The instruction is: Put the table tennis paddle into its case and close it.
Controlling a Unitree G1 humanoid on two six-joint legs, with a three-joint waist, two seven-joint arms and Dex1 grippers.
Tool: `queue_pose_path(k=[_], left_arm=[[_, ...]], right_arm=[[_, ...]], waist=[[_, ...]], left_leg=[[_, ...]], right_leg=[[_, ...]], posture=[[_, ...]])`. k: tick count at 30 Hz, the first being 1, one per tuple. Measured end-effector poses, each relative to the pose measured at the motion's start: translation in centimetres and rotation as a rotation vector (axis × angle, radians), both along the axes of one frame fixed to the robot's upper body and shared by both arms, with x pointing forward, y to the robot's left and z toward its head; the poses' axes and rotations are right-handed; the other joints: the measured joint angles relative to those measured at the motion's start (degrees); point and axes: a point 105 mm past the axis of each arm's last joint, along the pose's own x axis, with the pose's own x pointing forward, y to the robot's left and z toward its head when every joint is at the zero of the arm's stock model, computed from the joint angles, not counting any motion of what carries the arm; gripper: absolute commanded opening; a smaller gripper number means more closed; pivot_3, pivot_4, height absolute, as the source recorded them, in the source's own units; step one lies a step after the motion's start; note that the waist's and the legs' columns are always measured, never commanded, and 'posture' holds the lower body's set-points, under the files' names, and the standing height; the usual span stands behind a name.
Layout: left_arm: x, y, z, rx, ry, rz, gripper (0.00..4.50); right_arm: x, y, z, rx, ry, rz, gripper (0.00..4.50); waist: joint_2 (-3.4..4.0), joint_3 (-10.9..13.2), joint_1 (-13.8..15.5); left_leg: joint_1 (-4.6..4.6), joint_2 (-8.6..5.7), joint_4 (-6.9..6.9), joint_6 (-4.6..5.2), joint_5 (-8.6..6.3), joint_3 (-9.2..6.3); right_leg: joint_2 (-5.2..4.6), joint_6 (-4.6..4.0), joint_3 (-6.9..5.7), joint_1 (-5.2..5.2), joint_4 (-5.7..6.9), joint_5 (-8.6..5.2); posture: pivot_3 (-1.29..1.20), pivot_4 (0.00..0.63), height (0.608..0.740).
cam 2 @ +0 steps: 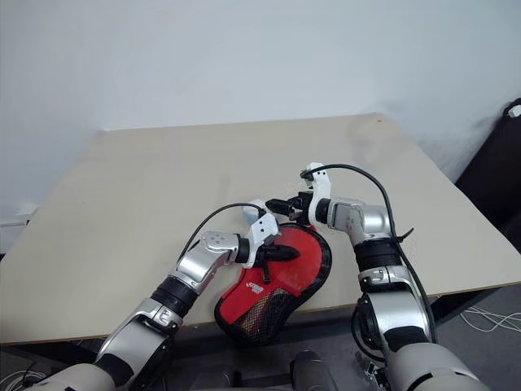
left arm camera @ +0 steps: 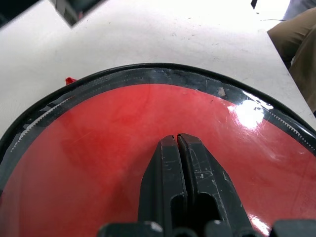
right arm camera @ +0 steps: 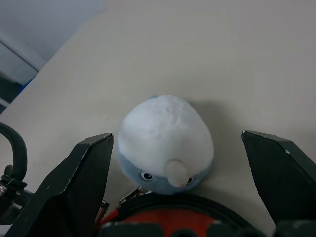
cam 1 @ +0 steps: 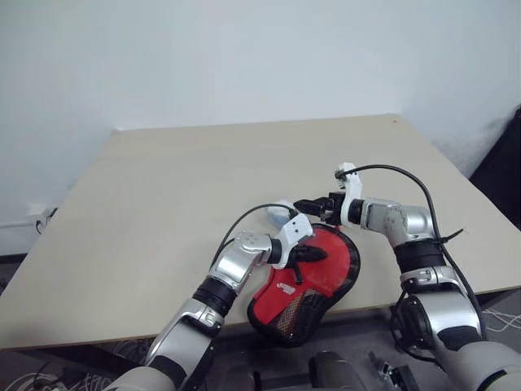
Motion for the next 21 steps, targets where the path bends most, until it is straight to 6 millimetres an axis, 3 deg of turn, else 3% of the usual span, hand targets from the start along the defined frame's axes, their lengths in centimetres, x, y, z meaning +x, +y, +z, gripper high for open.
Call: queue_pose_path(k=[21], left_arm=[[0.0, 0.0, 0.0, -0.002, 0.01, 0.007, 0.0]], right_arm=[[0.4, 3.0, -2.7, -0.054, 0.129, 0.055, 4.49]], waist=[[0.01, -0.01, -0.15]], left_leg=[[-0.01, 0.0, -0.02, 0.0, 0.0, -0.06]], right_leg=[[0.04, 0.11, 0.01, 0.0, 0.02, 0.06]], posture=[[0.0, 0.0, 0.74]])
